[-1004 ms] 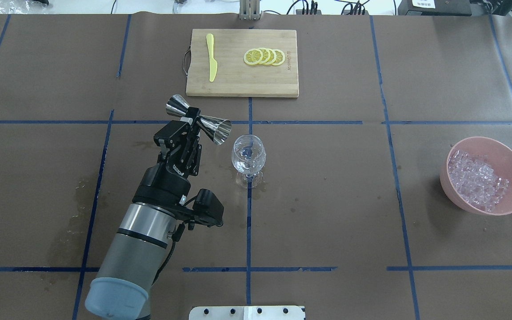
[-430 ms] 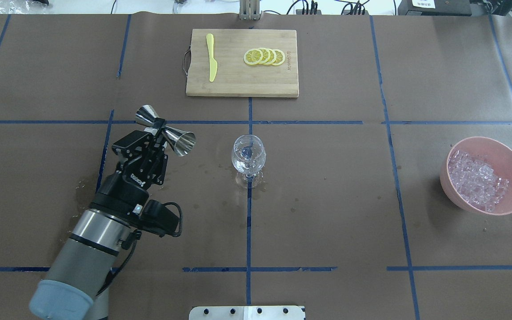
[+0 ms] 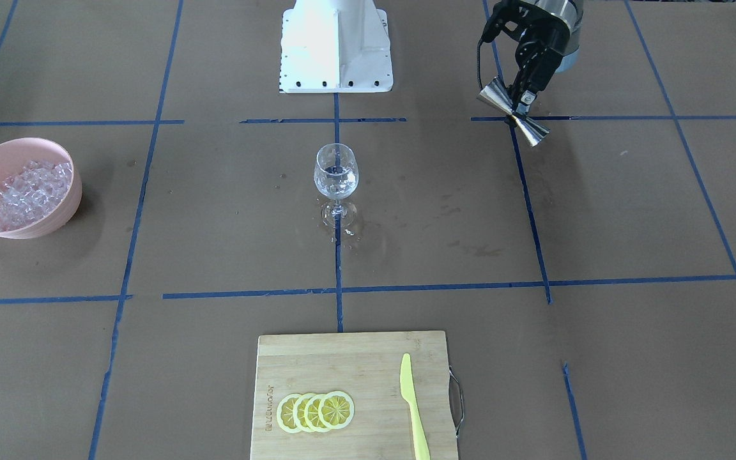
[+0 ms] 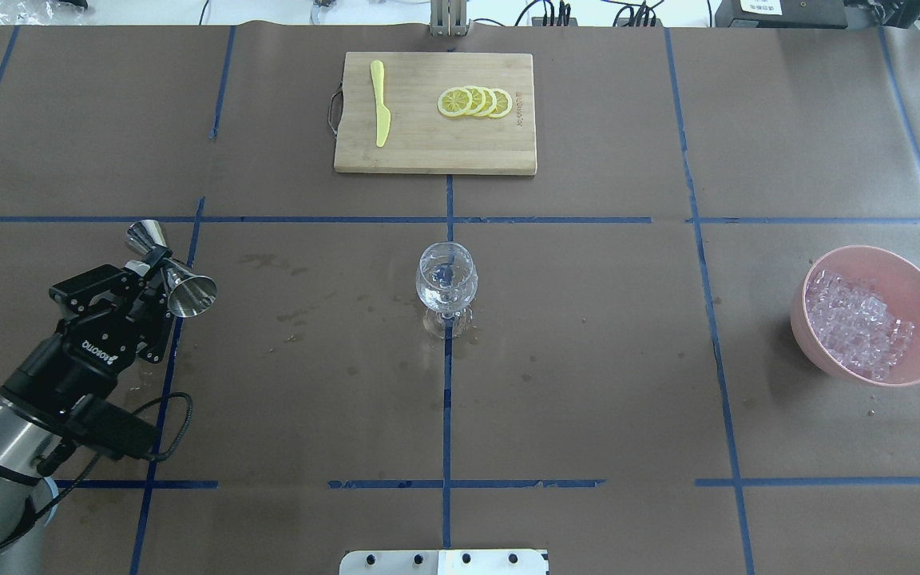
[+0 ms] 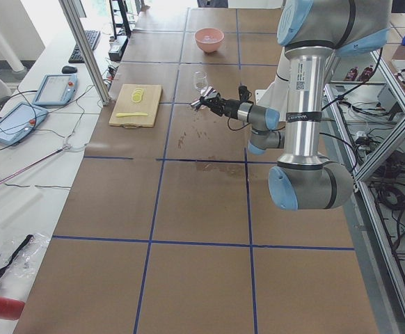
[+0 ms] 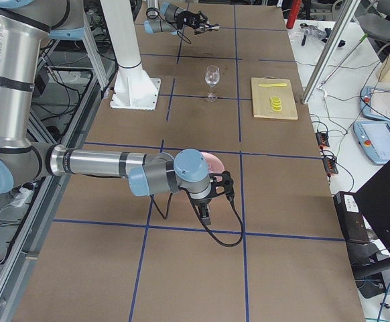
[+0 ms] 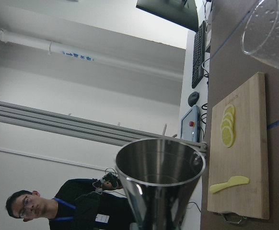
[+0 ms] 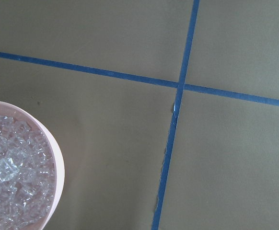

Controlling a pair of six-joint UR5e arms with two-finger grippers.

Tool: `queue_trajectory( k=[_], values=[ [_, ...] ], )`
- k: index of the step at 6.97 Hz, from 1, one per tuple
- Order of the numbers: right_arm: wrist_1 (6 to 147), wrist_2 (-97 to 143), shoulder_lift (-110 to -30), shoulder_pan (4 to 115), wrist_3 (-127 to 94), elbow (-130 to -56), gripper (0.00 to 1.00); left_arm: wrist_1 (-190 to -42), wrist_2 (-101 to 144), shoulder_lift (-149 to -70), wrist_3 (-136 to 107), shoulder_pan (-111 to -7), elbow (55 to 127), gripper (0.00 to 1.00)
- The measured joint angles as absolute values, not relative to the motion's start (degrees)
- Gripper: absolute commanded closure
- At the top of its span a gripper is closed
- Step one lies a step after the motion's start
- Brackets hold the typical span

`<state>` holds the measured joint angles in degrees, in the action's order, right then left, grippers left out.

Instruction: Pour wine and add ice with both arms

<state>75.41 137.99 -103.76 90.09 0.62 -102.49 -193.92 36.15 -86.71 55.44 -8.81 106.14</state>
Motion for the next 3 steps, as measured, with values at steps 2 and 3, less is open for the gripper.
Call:
queue_trajectory(
  k=[2,3],
  values=[
    [75.41,137.99,-103.79,90.09,0.62,-102.41,0.00,-201.15,43.51,-78.29,42.53,-8.86,105.83,1.00],
    [75.41,137.99,-103.83,90.09,0.62,-102.40,0.00,-204.23,46.69,-75.41,33.57,-8.87,105.54,1.00]
  ],
)
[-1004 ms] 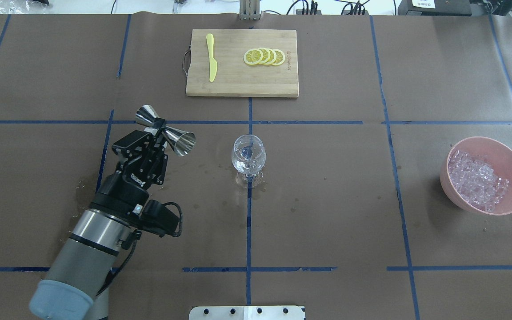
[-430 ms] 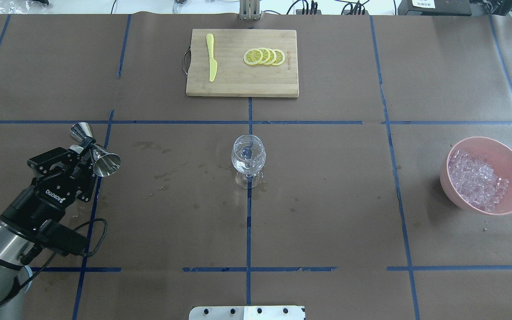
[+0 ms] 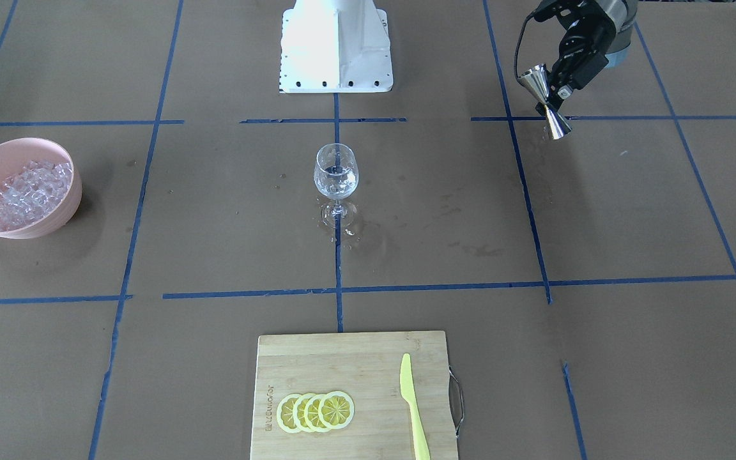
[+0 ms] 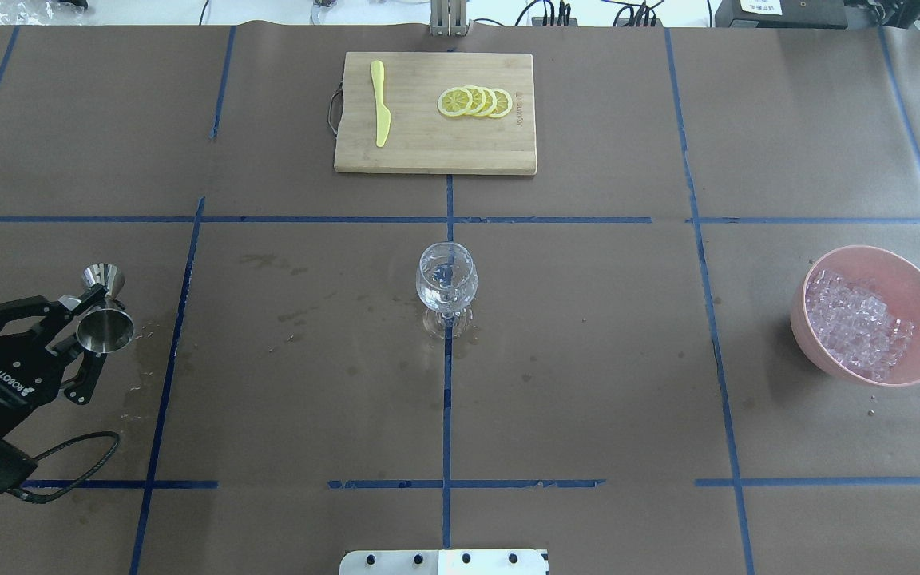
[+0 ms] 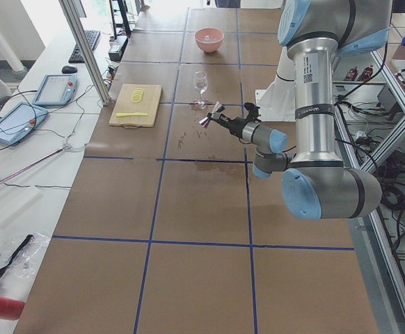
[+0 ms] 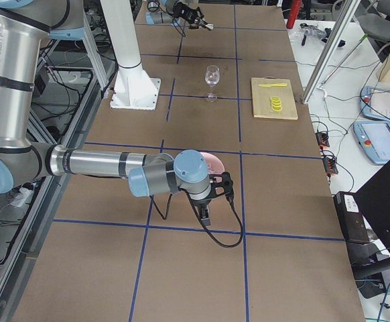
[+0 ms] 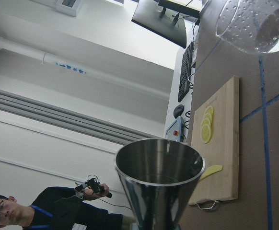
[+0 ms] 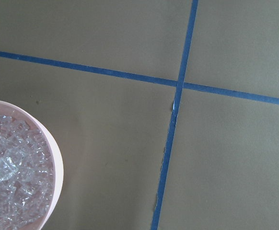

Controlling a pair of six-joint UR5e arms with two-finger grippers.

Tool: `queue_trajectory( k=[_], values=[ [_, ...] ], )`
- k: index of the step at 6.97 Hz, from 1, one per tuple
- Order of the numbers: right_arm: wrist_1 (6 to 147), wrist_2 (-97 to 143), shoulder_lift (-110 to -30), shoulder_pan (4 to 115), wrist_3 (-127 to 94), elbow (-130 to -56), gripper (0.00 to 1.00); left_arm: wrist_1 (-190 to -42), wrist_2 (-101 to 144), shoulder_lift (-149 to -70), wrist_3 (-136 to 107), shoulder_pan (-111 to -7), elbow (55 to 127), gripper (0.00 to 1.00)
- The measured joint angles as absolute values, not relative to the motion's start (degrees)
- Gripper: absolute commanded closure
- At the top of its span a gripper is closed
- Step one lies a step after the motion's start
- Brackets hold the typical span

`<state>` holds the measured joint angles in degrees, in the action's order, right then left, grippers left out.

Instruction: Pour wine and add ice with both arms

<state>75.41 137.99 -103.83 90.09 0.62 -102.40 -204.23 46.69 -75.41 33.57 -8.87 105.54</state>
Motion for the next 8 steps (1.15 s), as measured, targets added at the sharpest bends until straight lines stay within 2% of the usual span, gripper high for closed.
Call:
queue_trajectory(
  k=[3,8],
  values=[
    [75.41,137.99,-103.88,90.09,0.61,-102.47,0.00,-207.53,51.82,-72.29,-1.87,-8.77,102.01,1.00],
    [75.41,137.99,-103.97,90.09,0.53,-102.98,0.00,-203.59,47.38,-73.51,-31.15,-9.09,96.17,1.00]
  ],
)
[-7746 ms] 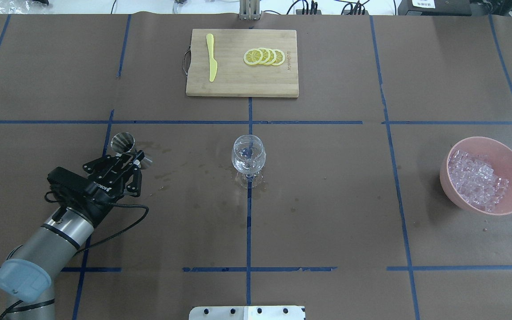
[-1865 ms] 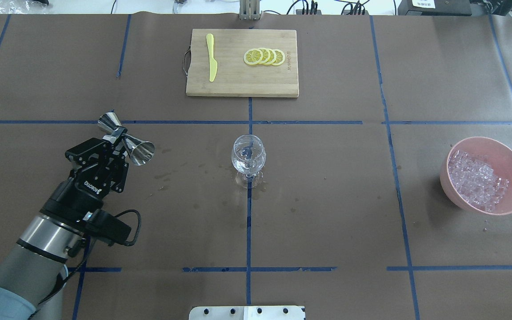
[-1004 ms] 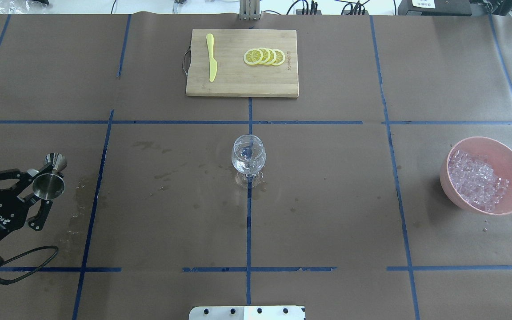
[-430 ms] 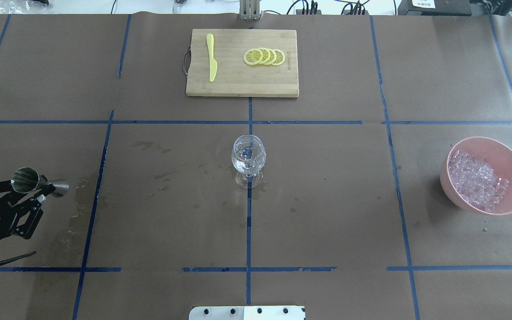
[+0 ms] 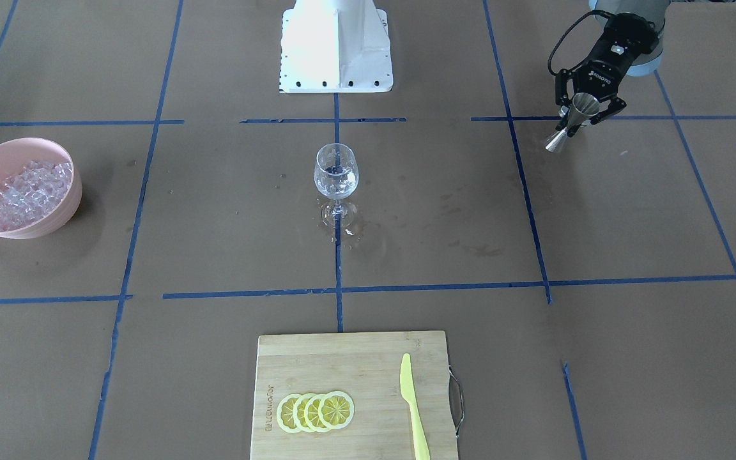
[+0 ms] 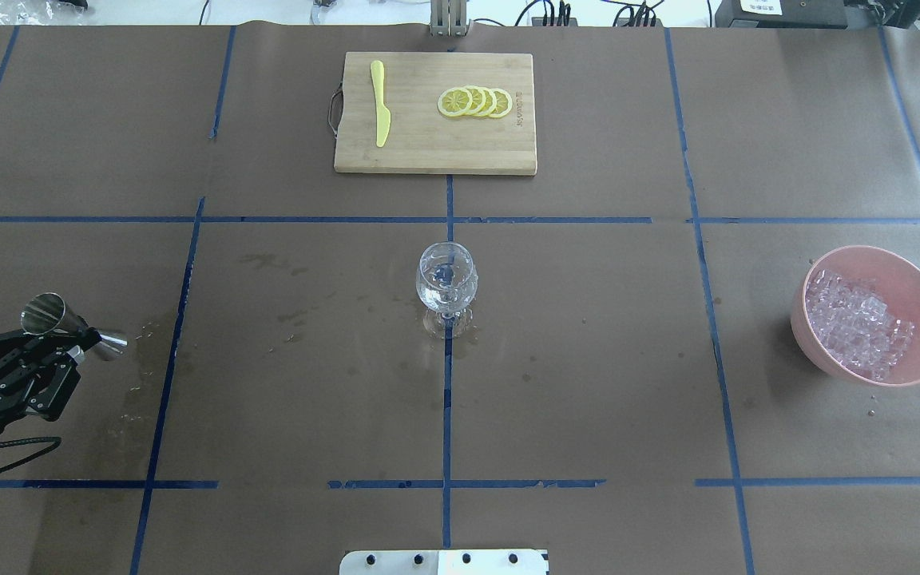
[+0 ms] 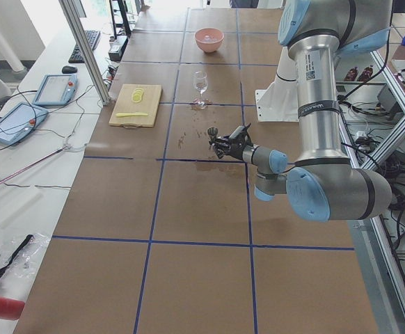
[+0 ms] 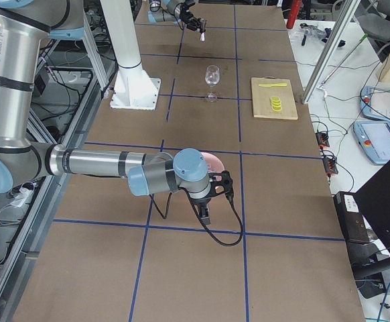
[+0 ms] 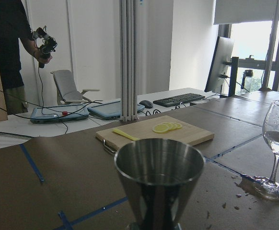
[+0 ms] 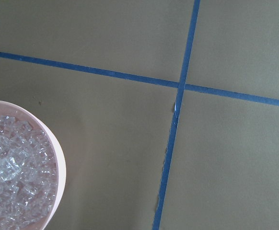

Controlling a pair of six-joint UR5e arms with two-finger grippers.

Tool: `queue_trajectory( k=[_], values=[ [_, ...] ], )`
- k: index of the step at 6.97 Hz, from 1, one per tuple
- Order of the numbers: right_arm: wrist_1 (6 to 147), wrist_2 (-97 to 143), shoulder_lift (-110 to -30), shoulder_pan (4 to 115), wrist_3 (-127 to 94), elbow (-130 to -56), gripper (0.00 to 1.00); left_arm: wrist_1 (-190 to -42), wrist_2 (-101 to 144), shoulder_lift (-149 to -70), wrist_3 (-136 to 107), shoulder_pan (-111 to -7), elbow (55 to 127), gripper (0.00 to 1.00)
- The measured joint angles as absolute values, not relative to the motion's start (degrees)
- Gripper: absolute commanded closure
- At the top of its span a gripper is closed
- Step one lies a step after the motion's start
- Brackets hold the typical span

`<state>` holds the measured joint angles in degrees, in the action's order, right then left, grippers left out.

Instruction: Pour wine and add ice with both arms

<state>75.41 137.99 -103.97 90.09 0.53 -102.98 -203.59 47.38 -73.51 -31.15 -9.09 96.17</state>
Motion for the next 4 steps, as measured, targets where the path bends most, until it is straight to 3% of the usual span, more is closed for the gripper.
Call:
queue_trajectory(
  k=[4],
  values=[
    [75.41,137.99,-103.97,90.09,0.53,-103.09,0.00,-200.22,40.25,-81.11,-33.72,-9.29,87.31,1.00]
  ],
)
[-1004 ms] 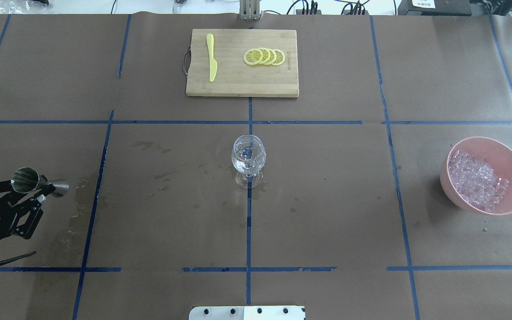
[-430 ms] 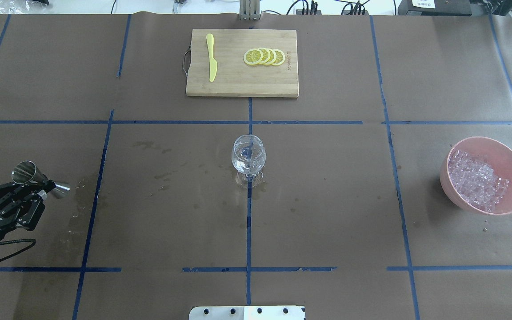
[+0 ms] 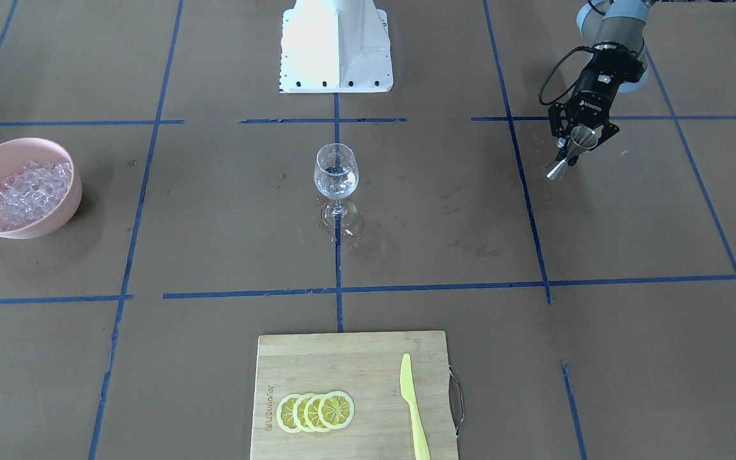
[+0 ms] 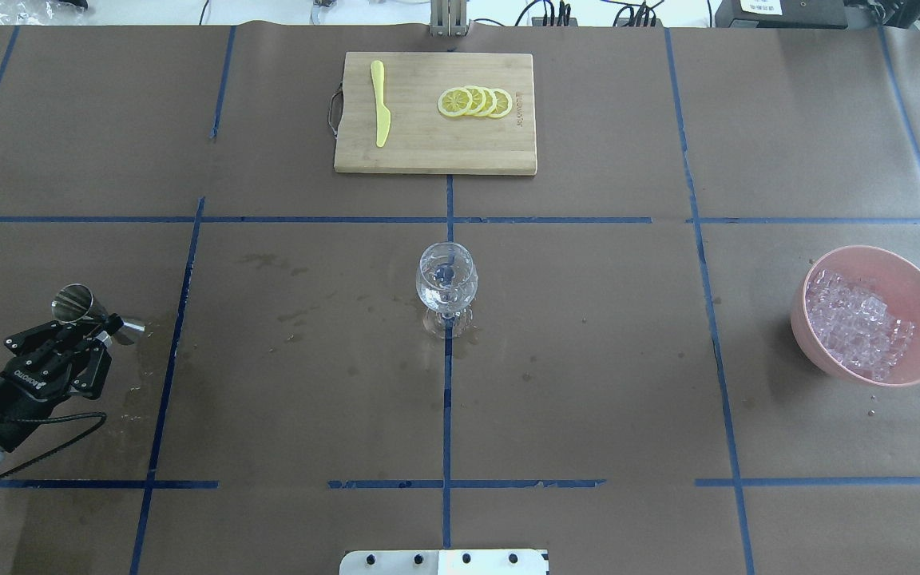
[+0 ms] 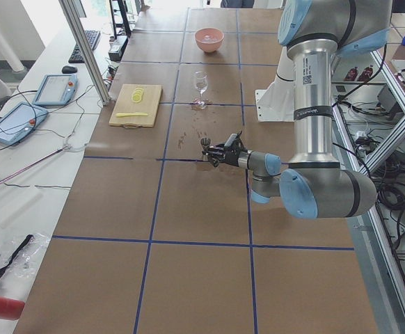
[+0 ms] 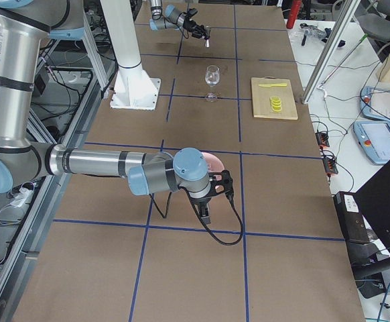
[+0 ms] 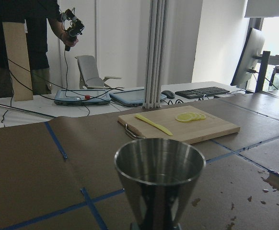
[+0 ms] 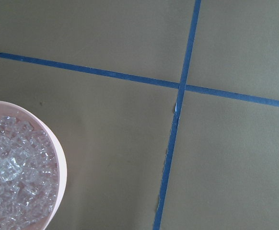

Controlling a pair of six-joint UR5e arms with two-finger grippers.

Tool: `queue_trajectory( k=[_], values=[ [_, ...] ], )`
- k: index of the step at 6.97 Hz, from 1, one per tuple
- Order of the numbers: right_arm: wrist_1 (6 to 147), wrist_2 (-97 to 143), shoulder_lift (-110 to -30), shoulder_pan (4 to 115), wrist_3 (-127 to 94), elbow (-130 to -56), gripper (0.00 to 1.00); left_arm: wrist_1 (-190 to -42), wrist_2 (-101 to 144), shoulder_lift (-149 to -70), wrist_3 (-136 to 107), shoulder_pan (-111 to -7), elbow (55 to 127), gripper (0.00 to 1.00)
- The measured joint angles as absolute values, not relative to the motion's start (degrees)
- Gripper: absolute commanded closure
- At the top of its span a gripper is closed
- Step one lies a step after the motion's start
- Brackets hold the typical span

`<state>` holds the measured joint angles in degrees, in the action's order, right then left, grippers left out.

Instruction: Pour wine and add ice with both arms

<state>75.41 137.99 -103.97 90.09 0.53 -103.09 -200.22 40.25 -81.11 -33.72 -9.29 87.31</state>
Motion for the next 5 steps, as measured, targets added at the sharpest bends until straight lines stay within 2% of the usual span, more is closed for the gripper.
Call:
queue_trajectory(
  k=[5],
  values=[
    [75.41,137.99,-103.98,90.09,0.55,-102.70,0.00,-195.30,43.12,-83.20,-35.71,-9.37,85.19,1.00]
  ],
)
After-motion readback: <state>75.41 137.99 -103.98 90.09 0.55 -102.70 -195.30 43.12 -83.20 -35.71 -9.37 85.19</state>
